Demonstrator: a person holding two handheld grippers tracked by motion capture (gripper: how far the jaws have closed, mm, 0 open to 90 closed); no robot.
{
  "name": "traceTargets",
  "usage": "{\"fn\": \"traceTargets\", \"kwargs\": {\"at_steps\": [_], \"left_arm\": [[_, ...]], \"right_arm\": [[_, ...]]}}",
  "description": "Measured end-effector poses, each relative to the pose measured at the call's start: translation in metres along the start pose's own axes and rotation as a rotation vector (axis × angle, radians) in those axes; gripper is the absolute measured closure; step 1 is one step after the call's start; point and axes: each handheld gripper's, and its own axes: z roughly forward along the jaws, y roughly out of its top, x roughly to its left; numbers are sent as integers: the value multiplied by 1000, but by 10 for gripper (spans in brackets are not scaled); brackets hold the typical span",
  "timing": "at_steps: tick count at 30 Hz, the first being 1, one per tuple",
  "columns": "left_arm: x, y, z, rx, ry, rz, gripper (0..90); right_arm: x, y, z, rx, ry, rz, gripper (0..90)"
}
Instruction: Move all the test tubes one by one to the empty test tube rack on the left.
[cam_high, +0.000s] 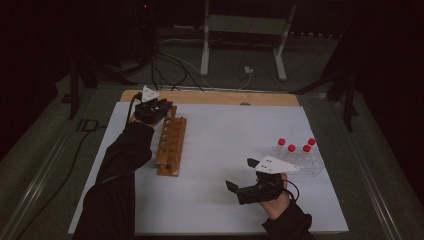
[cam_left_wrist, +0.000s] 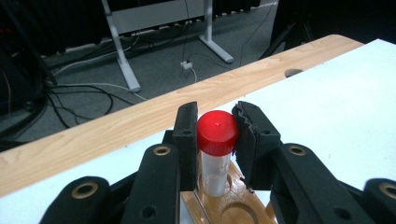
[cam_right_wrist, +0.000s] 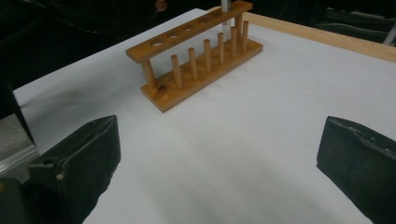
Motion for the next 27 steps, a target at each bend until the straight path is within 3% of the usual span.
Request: {"fn": "traceTargets", "kwargs": {"at_steps": [7, 19, 27], "left_arm": [[-1, -8, 5, 6, -3, -4, 719], [0, -5, 3, 27, -21, -16, 701], [1, 5, -14, 4, -34, -43, 414]], "right_arm": [[0, 0, 0, 0, 6, 3, 0], [1, 3, -3, -12, 28, 11, 0], [-2, 6, -10, -40, 36, 21, 0]]}}
